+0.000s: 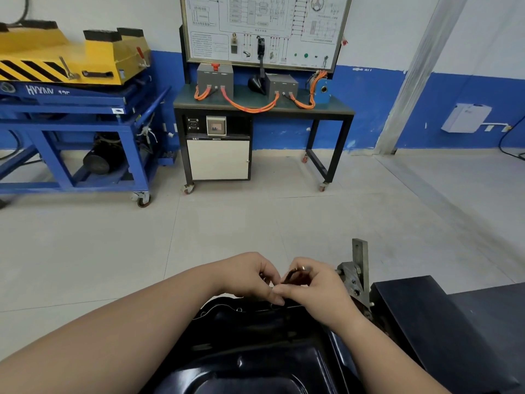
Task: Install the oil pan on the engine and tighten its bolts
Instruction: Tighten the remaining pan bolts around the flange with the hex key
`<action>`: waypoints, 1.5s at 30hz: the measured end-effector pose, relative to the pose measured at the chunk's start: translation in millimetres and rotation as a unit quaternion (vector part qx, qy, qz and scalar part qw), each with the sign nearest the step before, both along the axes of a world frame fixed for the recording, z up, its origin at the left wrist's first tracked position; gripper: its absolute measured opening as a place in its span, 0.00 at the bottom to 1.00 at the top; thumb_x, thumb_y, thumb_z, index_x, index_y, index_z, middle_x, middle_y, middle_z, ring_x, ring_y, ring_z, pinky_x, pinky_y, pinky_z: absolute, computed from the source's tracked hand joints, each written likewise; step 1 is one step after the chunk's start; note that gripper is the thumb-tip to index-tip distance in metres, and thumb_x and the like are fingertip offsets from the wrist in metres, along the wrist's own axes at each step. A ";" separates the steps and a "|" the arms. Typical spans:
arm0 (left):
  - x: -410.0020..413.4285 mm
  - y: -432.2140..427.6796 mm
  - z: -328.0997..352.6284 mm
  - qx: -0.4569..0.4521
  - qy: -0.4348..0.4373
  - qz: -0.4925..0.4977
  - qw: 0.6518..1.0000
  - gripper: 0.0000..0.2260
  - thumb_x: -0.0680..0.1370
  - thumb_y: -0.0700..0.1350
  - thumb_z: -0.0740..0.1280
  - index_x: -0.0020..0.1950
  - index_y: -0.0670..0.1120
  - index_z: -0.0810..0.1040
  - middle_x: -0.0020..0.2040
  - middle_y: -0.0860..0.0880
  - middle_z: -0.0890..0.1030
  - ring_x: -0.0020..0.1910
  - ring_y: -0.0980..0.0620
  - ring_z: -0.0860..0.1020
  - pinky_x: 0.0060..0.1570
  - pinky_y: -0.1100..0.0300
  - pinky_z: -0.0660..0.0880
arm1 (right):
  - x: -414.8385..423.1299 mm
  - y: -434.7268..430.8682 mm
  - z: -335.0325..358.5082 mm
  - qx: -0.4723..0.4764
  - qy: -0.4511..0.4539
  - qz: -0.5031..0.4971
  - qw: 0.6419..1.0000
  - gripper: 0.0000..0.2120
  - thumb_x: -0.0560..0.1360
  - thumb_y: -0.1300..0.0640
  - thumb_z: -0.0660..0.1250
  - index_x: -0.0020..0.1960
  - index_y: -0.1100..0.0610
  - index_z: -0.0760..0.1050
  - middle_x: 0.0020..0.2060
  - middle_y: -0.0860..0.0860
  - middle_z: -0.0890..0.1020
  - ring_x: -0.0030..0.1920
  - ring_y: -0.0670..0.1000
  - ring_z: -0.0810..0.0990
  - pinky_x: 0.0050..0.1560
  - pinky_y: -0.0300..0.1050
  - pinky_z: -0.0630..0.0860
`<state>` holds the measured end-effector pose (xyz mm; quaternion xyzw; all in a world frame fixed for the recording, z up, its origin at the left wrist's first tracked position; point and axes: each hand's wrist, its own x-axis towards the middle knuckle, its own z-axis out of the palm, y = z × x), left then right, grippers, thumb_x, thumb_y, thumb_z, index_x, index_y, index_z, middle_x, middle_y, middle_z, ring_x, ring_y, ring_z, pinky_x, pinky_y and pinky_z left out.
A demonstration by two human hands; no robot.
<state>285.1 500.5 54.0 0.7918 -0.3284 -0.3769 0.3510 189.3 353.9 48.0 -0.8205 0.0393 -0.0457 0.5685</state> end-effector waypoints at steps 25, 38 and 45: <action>0.1 -2.8 -3.6 -0.018 -0.001 0.007 1.000 0.18 0.69 0.41 0.75 0.24 0.53 0.71 0.22 0.57 0.67 0.24 0.61 0.65 0.26 0.70 0.61 | 1.3 2.8 6.9 -0.019 -0.016 0.031 0.999 0.06 0.67 0.68 0.73 0.34 0.61 0.80 0.29 0.41 0.82 0.34 0.38 0.79 0.39 0.29 0.72; -1.0 -2.8 -1.5 -0.021 0.000 0.010 1.000 0.06 0.69 0.41 0.75 0.34 0.48 0.80 0.26 0.55 0.71 0.27 0.58 0.67 0.30 0.66 0.64 | -6.0 4.5 27.5 -0.334 -0.117 -0.019 0.935 0.22 0.74 0.38 0.61 0.31 0.53 0.72 0.26 0.46 0.73 0.33 0.47 0.72 0.34 0.44 0.68; 0.4 -1.1 2.8 -0.032 0.008 0.000 0.999 0.09 0.70 0.39 0.74 0.35 0.53 0.80 0.26 0.59 0.73 0.26 0.60 0.68 0.28 0.70 0.64 | 1.1 11.0 54.1 -0.526 -0.044 0.047 0.848 0.25 0.78 0.37 0.49 0.29 0.52 0.57 0.27 0.47 0.62 0.36 0.52 0.66 0.29 0.44 0.56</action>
